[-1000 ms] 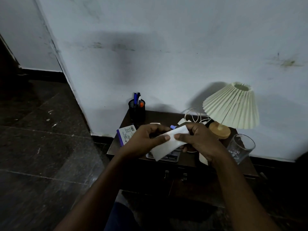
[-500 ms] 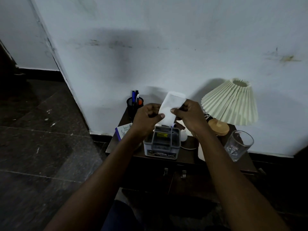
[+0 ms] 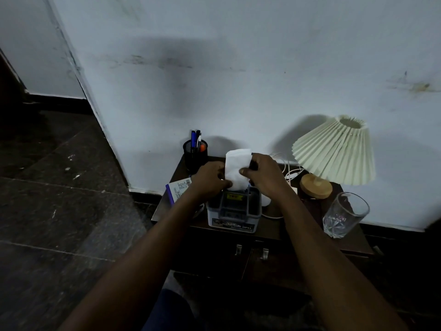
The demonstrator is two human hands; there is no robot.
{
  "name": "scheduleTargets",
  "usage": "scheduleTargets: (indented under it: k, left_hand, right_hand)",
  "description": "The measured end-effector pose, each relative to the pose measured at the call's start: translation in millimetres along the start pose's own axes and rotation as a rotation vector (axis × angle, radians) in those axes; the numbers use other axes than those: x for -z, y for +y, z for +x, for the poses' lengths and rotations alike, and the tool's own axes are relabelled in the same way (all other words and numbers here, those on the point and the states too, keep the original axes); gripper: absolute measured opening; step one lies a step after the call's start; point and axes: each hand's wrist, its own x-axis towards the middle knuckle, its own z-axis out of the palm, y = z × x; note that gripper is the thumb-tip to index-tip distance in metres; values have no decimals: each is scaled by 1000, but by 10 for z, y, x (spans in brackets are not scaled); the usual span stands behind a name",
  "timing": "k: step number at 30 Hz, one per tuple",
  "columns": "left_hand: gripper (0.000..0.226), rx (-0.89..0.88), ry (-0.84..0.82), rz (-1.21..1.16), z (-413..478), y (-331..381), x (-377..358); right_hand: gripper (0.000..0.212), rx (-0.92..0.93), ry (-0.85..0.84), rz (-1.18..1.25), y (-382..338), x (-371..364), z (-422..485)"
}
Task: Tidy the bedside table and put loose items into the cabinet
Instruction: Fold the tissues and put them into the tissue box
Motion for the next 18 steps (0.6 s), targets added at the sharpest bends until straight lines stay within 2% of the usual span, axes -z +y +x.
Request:
scheduleTargets:
  k: [2,4,6,8,11,13,15,18]
  left_hand:
    - [39,-8,-19,-25,4,-12,30]
    - [41,-10,-46,-48,11,-31,53]
    - [41,-10,-73,-55,6,-37,65]
    - [39,-6,-97,-73,0,-33,69]
    - [37,-22,-115,-96,-4,-39,68]
    - [38,-16,-101,-183,13,-48,104]
    - [42,42,-1,-269,62,-77,178]
    - [35,121,249,-167,181,-180,305]
  right_hand:
    - [18,-24,-15,46,-10,15,-4]
    - [33,-51,-121,86,-24,56,-17]
    - [54,-40,-233,-21,-18,88,-15]
    - [54,-26,-252,-162,-10,85,-15]
    - [33,-4,-214,-221,-8,44,-21]
    - [24,-6,-166,-172,-6,53,-14]
    - [23,-80,-39,10,15,123,11]
    - [20,-213,140,240,104,272,-1]
